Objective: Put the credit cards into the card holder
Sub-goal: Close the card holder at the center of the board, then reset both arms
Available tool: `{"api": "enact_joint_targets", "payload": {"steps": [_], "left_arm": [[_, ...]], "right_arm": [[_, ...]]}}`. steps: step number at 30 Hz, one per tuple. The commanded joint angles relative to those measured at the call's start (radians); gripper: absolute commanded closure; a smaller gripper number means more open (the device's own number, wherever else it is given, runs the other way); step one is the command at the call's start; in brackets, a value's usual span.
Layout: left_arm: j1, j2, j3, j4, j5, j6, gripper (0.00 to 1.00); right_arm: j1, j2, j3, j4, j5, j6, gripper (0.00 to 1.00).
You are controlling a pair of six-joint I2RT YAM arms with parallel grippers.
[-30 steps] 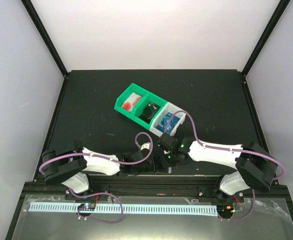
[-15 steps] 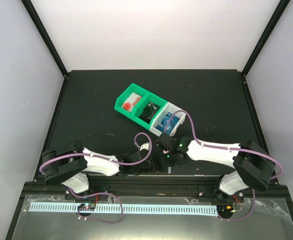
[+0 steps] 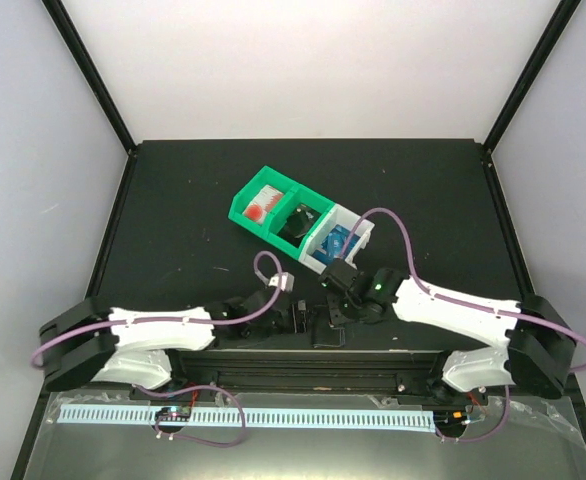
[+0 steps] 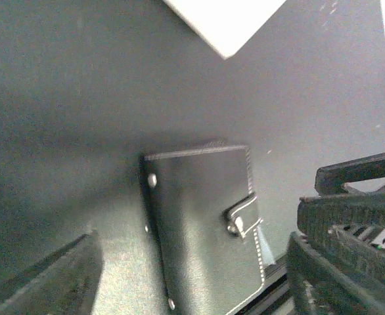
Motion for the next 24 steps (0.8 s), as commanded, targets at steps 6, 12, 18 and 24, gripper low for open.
{"api": "enact_joint_targets", "payload": {"steps": [6,12,18,24], "left_arm": [[0.069,-0.312,0.143,-0.39,-0.116,0.264,0.01],[0.076,-0.562,0.267,-0.66,-0.292,0.363,0.01],[0.077,-0.785,0.412,-0.926,-0.486,0.436,0.01],[0.077,-0.936,0.538,-1.111,-0.613,0.489,0.01]], "right_arm": [[-0.006,-0.258,0.082,-0.253,0.348,0.094,0.42],[-0.007,-0.435,0.171,-0.388,0.582,0.084,0.3],[-0.007,-0.604,0.271,-0.424,0.746,0.025,0.25],[-0.007,-0.728,0.373,-0.472,0.831,0.001,0.22]]}}
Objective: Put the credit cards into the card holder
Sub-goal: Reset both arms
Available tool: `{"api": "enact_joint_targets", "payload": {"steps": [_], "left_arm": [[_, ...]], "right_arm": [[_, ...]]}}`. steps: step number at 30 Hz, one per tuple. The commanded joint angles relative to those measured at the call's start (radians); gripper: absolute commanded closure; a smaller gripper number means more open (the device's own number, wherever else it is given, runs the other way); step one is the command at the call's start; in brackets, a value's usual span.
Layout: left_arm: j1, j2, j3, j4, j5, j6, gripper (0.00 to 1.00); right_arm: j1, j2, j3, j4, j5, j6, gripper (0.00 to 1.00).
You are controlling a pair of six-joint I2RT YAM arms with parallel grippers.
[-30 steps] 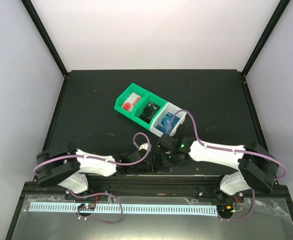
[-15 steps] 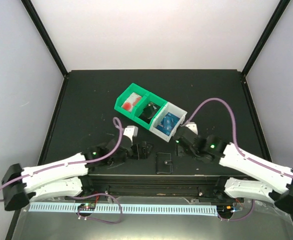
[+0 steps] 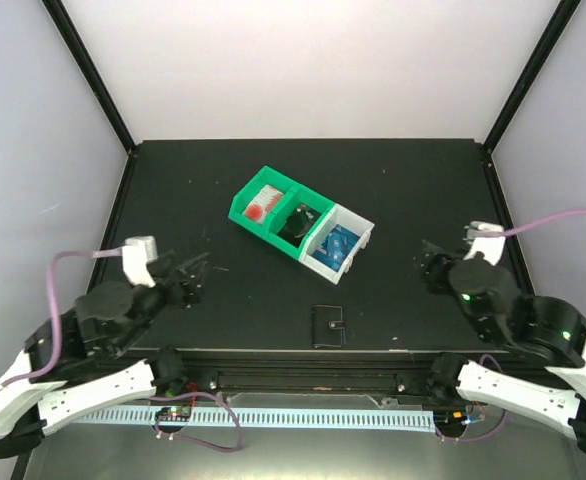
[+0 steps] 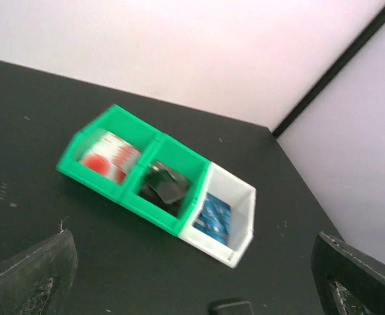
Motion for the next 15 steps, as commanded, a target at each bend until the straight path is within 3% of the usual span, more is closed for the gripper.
{"api": "enact_joint_targets", "payload": {"steps": [1,6,15], "left_arm": [[0.006,-0.077,0.1,-0.24,-0.158,0.076,0.01],[0.005,-0.147,0.17,-0.35,-0.235,0.092,0.01],[0.005,-0.183,0.175,-0.384,-0.254,0.111,0.01]], "right_arm": [[-0.005,-0.078,0.065,-0.069,0.139,-0.028,0.21],[-0.005,-0.17,0.084,-0.081,0.148,-0.045,0.14],[-0.005,-0.213,0.043,-0.065,0.135,-0.046,0.05]]}}
